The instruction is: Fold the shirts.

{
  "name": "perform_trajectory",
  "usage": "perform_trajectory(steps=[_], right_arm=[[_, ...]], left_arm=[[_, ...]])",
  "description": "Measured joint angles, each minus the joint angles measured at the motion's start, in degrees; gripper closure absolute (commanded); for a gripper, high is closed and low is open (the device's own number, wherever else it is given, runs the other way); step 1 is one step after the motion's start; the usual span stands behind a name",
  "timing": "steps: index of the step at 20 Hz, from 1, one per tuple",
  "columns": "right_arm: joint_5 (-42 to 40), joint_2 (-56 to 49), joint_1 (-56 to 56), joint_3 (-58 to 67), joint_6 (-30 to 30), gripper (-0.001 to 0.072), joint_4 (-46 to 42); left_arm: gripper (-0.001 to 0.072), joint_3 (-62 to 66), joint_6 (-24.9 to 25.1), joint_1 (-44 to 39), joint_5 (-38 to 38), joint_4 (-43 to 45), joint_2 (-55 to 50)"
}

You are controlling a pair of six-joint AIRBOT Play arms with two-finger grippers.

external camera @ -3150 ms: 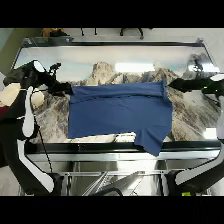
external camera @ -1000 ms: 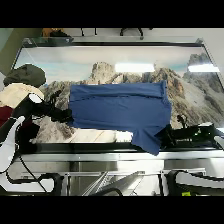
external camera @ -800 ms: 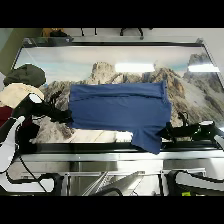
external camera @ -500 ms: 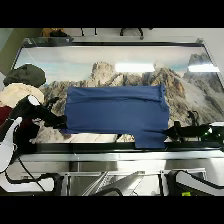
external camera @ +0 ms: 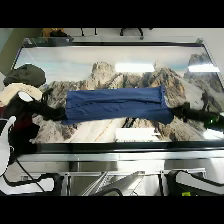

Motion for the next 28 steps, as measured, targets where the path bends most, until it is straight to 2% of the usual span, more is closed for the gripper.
perform_trajectory(steps=[4, 9, 12, 16, 17, 18, 19, 20, 21, 22, 24, 25, 28], right_arm=[[-7.13, -12.55, 7.76, 15.17, -4.59, 0.0690, 5.60], [-10.49, -28.98, 13.60, 31.65, -6.88, 0.0690, 7.26], [-11.10, -35.21, 14.62, 36.22, -7.63, 0.0689, 7.48], [-11.34, -38.18, 14.93, 38.16, -7.65, 0.0680, 3.69], [-11.30, -38.23, 14.71, 38.38, -7.63, 0.0565, 2.75], [-11.34, -37.99, 14.34, 38.51, -7.61, 0.0387, 1.97], [-11.30, -37.40, 13.79, 38.58, -7.61, 0.0255, 1.31], [-10.86, -36.44, 13.11, 38.69, -7.67, 0.0168, 0.90], [-10.49, -35.17, 12.28, 38.75, -8.20, 0.0084, 0.20], [-10.16, -33.92, 11.37, 38.80, -8.59, 0.0055, -0.98], [-10.21, -31.87, 9.16, 38.84, -8.46, 0.0045, -4.90], [-10.19, -31.39, 8.13, 38.84, -7.37, 0.0005, -6.95], [-7.52, -31.76, 6.36, 38.84, -4.83, 0.0004, -10.97]], left_arm=[[0.0689, 12.02, -0.68, -1.88, 0.15, -1.44, -7.04], [0.0690, 23.93, -2.49, -3.63, -1.99, -1.66, -17.90], [0.0690, 28.44, -3.23, -3.96, -4.20, -1.84, -23.43], [0.0688, 32.59, -3.69, -4.20, -6.21, -1.88, -28.24], [0.0686, 33.44, -3.69, -4.24, -6.73, -1.95, -28.87], [0.0646, 34.34, -3.69, -4.26, -7.23, -1.99, -29.35], [0.0326, 35.26, -3.69, -4.26, -7.93, -1.97, -29.68], [0.0094, 36.35, -3.69, -4.26, -8.79, -1.95, -29.92], [0.0089, 37.46, -3.76, -4.26, -9.60, -1.97, -30.10], [0.0089, 38.80, -4.11, -4.26, -10.54, -1.95, -30.23], [0.0089, 41.72, -4.70, -4.26, -11.96, -1.95, -30.38], [0.0090, 43.41, -5.40, -4.26, -12.44, -1.95, -30.42], [0.0108, 48.37, -7.37, -4.26, -13.27, -1.97, -30.49]])
